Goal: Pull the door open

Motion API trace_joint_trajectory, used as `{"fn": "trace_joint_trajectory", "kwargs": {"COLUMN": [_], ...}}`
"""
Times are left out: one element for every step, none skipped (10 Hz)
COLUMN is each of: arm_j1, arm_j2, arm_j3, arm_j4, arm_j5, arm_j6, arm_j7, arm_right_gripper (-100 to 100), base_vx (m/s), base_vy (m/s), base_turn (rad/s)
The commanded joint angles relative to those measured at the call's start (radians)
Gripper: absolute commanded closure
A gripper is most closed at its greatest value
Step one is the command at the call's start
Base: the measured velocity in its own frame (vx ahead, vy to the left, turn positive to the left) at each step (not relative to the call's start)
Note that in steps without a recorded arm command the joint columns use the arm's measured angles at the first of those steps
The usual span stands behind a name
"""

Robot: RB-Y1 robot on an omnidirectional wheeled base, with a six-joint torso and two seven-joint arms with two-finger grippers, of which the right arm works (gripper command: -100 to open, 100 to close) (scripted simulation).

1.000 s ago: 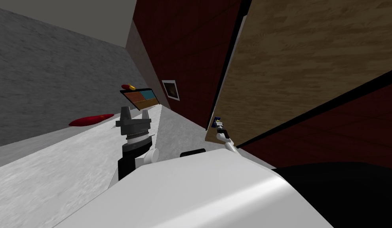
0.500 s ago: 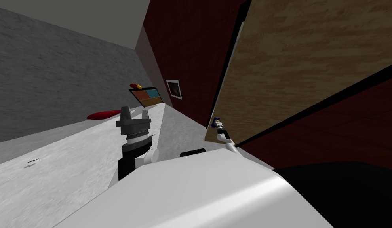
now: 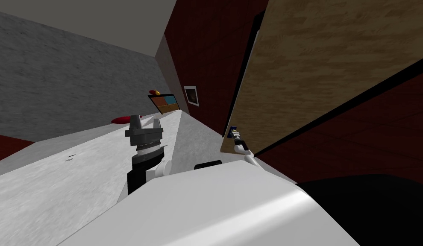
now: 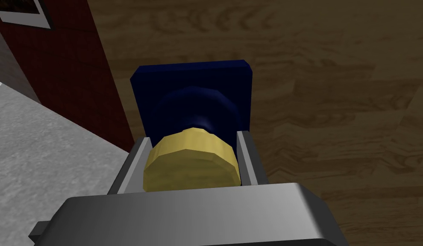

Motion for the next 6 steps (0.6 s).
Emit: {"fn": "trace_joint_trajectory", "kwargs": {"arm_j1": [0.006,0.003,0.012,0.014,0.018,0.023], "arm_j2": [-0.011,-0.008,-0.019,-0.022,-0.029,-0.038], "arm_j3": [0.015,0.010,0.025,0.029,0.036,0.045], "arm_j4": [-0.008,-0.001,-0.007,-0.008,-0.013,-0.018], "arm_j5": [0.001,0.001,0.001,0.000,0.000,0.000], "arm_j6": [-0.005,-0.004,-0.008,-0.009,-0.013,-0.016], "arm_j7": [-0.014,-0.009,-0.021,-0.023,-0.030,-0.037], "arm_right_gripper": [100,100,100,100,100,100], "base_vx": [-0.196,-0.088,-0.110,-0.159,-0.189,-0.205], "base_vy": [-0.040,-0.011,-0.029,-0.037,-0.047,-0.050], "base_turn": [0.095,0.028,0.098,0.103,0.074,0.112]}}
